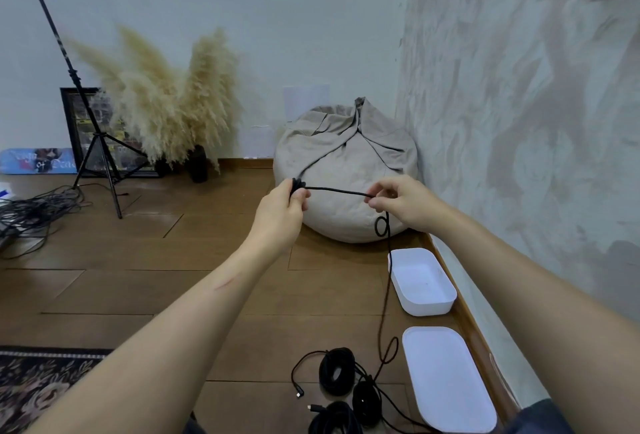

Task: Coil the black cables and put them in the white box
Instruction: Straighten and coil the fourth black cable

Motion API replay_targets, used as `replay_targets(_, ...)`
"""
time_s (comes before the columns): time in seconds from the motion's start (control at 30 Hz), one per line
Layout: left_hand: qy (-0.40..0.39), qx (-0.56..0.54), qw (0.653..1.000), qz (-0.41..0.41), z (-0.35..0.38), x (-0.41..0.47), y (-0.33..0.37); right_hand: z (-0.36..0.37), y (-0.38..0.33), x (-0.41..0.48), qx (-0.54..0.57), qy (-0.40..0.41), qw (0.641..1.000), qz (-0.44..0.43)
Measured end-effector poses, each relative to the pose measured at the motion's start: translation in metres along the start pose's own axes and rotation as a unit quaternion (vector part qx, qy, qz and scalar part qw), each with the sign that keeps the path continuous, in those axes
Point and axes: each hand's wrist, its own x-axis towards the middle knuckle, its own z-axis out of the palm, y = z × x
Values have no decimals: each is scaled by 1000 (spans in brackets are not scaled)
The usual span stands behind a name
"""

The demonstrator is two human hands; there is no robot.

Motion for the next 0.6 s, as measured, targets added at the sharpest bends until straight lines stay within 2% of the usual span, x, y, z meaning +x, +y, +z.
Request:
replay_targets(0.17,27,5,999,-32,-8,2,-11,10,9,-2,-96,-19,994,38)
replay_targets(0.27,13,14,999,-37,-3,-2,-15,13,15,-3,-123,15,991,50)
replay_targets(0.33,13,8,999,-34,0,-3,-13,13,17,-3,-88,34,993,66)
replay_targets(0.5,25,7,998,-52,-5,1,-18,13,10,-4,6,19,995,95)
replay_targets(0.6,39,11,997,-66,-9,3,-25,11,3,-3,10,23,995,94)
